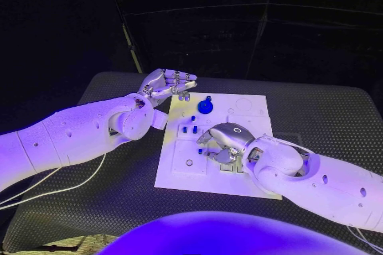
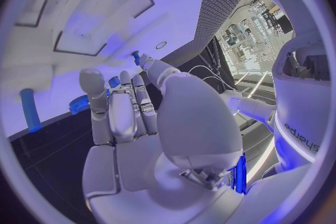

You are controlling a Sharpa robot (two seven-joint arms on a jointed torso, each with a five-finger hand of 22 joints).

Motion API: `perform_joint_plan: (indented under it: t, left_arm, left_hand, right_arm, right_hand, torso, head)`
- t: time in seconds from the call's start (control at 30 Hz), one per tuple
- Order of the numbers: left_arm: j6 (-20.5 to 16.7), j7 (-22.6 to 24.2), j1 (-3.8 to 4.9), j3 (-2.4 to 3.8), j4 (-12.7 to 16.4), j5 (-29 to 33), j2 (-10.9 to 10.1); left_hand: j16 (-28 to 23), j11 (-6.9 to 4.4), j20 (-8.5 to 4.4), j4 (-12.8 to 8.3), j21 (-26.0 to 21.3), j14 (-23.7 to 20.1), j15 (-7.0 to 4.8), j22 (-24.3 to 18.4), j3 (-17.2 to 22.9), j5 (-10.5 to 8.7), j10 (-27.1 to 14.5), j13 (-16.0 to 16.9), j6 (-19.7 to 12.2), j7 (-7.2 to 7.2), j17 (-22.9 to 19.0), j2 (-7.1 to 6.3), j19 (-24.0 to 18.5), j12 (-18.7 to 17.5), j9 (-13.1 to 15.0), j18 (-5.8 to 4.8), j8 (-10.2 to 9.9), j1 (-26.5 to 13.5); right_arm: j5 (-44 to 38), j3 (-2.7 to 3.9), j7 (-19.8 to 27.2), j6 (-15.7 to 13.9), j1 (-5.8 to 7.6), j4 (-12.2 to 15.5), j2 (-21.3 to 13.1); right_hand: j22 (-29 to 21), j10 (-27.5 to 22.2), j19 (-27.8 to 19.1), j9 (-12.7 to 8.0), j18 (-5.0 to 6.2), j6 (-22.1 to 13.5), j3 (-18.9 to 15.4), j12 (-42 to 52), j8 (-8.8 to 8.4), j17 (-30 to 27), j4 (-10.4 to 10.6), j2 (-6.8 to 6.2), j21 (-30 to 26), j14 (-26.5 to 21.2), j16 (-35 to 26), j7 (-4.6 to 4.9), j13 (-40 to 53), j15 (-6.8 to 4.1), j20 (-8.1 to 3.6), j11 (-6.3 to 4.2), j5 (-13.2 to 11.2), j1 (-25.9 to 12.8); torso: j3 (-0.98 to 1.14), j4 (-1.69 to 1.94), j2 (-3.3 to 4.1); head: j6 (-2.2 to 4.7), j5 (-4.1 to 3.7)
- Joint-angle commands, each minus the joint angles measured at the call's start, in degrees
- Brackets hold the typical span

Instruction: Assemble the parts on the task board

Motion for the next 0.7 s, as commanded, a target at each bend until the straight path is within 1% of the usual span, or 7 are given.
perform_joint_plan:
  t: [0.03,0.1,0.13,0.3,0.43,0.53,0.7]
  left_arm:
    - [0.8,0.0,0.09,0.08,0.0,0.3,-0.1]
    - [0.8,0.0,0.08,0.08,0.0,0.3,-0.1]
    - [0.9,0.0,0.08,0.08,0.0,0.3,-0.1]
    - [1.0,0.0,0.07,0.07,-0.1,0.3,-0.2]
    - [1.0,0.0,0.07,0.06,-0.2,0.3,-0.2]
    - [1.0,0.0,0.07,0.06,-0.2,0.3,-0.1]
    - [1.0,0.0,0.07,0.06,-0.3,0.3,0.0]
  left_hand:
    - [-0.2,0.05,0.35,0.0,-0.1,-0.4,0.0,-0.1,-0.2,0.18,-0.5,0.1,-0.3,0.07,-0.1,0.38,-0.1,0.3,0.0,0.25,-0.1,-0.2]
    - [-0.2,0.05,0.35,0.0,-0.1,-0.4,0.0,-0.1,-0.2,0.18,-0.5,0.1,-0.3,0.07,-0.1,0.38,-0.1,0.3,0.0,0.25,-0.1,-0.2]
    - [-0.2,0.05,0.35,0.0,-0.1,-0.4,0.0,-0.1,-0.2,0.18,-0.5,0.1,-0.3,0.07,-0.1,0.38,-0.1,0.3,0.0,0.25,-0.1,-0.2]
    - [-0.2,0.05,0.36,0.0,-0.2,-0.4,0.0,-0.1,-0.2,0.18,-0.6,0.1,-0.3,0.07,-0.1,0.4,-0.1,0.3,0.0,0.26,-0.1,-0.2]
    - [-0.2,0.05,0.37,0.0,-0.2,-0.4,0.0,-0.1,-0.3,0.18,-0.6,0.1,-0.3,0.07,-0.1,0.41,-0.1,0.4,0.0,0.26,-0.1,-0.2]
    - [-0.2,0.05,0.37,0.0,-0.2,-0.4,0.0,-0.1,-0.3,0.18,-0.6,0.1,-0.3,0.07,-0.1,0.41,-0.1,0.4,0.0,0.26,-0.1,-0.2]
    - [-0.2,0.05,0.37,0.0,-0.2,-0.4,0.0,-0.1,-0.3,0.18,-0.6,0.1,-0.3,0.07,-0.1,0.41,-0.1,0.4,0.0,0.26,-0.1,-0.2]
  right_arm:
    - [1.4,0.08,1.6,-5.3,0.07,2.4,-2.1]
    - [2.0,0.33,1.4,-5.6,0.08,3.5,-3.5]
    - [2.4,0.89,1.3,-5.7,0.09,4.1,-4.3]
    - [5.5,5.16,-0.2,-3.4,0.23,5.2,-7.5]
    - [6.5,6.89,-1.3,-0.8,0.92,4.2,-9.1]
    - [7.0,7.68,-1.1,1.3,1.41,2.8,-10.4]
    - [6.6,8.05,-1.1,4.3,1.63,1.4,-11.0]
  right_hand:
    - [0.1,-0.5,-0.1,0.1,0.88,-0.1,-0.4,0.4,0.31,-0.2,-0.1,0.17,-0.3,0.8,-0.3,0.18,0.1,0.31,-0.04,-0.01,0.4,0.0]
    - [0.2,-0.4,0.0,0.1,0.87,0.2,-0.7,0.9,0.38,-0.3,-0.1,0.25,-0.3,0.8,-0.4,0.19,0.1,0.28,-0.06,-0.05,0.6,0.0]
    - [0.2,-0.4,0.0,0.1,0.87,0.2,-0.7,0.9,0.39,-0.3,-0.1,0.26,-0.3,0.8,-0.4,0.19,0.1,0.28,-0.06,-0.06,0.6,0.0]
    - [0.5,-0.4,0.4,0.1,0.8,0.5,-1.6,2.0,0.37,-0.4,0.1,0.03,-0.2,0.7,-0.5,0.02,0.2,0.2,-0.13,-0.19,0.6,-0.4]
    - [0.3,-1.5,0.5,0.0,0.8,0.2,-3.9,2.8,0.19,-0.4,0.5,-0.76,-0.4,0.8,-0.4,-0.5,0.1,0.16,-0.19,-0.25,1.6,-1.2]
    - [-2.0,-3.2,-0.6,0.0,1.14,-0.5,-6.9,3.9,0.2,-1.6,0.9,-0.84,-1.8,0.5,-1.1,-0.75,0.1,0.24,-0.11,-0.09,2.6,-0.9]
    - [-3.7,-5.4,-1.2,0.0,1.36,-1.2,-10.3,5.3,0.17,-2.5,1.3,-0.25,-3.0,0.3,-1.7,-0.99,0.0,0.46,0.07,0.12,2.8,0.5]
  torso:
    - [0.0,-0.08,-0.03]
    - [0.0,-0.12,-0.05]
    - [-0.02,-0.13,-0.07]
    - [-0.04,-0.09,-0.09]
    - [-0.11,0.02,-0.04]
    - [-0.15,0.14,0.02]
    - [-0.09,0.09,0.09]
  head:
    - [0.17,-0.06]
    - [0.38,-0.32]
    - [0.54,-0.54]
    - [1.23,-1.69]
    - [1.7,-2.21]
    - [1.93,-2.61]
    - [1.9,-2.74]
